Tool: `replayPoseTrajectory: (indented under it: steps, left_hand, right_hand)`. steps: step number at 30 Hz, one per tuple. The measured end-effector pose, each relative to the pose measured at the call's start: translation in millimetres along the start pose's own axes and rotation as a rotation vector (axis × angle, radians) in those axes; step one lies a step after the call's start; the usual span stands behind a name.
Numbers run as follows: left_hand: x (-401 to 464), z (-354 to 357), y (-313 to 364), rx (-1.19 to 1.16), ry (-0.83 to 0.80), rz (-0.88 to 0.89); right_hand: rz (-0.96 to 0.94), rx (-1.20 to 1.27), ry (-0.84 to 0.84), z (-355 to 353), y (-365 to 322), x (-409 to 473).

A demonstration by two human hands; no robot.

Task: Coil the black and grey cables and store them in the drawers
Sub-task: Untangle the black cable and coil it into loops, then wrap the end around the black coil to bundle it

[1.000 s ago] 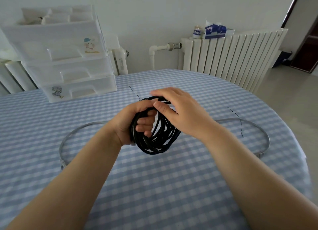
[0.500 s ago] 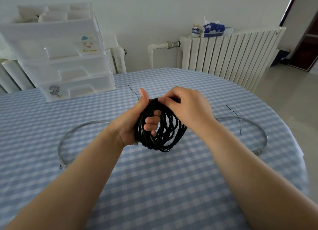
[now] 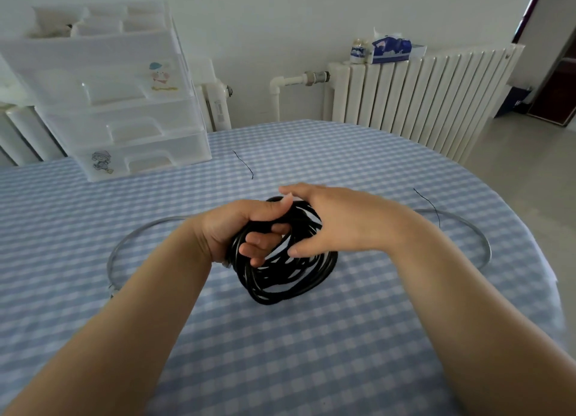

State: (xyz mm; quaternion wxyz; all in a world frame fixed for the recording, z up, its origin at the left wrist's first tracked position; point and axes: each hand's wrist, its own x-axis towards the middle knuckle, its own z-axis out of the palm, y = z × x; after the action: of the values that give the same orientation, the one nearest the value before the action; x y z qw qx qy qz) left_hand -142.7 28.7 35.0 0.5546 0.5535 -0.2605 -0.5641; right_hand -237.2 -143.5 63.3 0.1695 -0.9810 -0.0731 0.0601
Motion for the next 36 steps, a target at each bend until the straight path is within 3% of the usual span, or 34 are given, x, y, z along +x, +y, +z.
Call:
replayPoseTrajectory:
  steps: [2,5,8,19,23,27,36]
  left_hand:
    - [1,2,-1,0.079,-0.046,0.007]
    - [0,3,0,0.077,-0.1,0.038]
    - [1,4,2,0.056,-0.079,0.03]
    - [5,13,7,0.21,0.254,-0.01]
    - [-1,12,12,0.511,0.408,0.042]
    - [-5,9,13,0.676,0.434,0.037]
    - [23,22,-10,0.458,0.696,0.067]
  right_hand:
    - [-0.054,-0.005,0.027,5,-3,4]
    - [-0.097,0.276,0.009,6,-3,12]
    - [-0.071,0.375,-0.018,5,3,14]
    - [0.023,0.352,0.086,15,8,21]
    - [0.048,0.369,0.169,15,9,21]
    - [0.092,0.364,0.217,15,11,24]
    - [0.093,0.266,0.205,19,23,29]
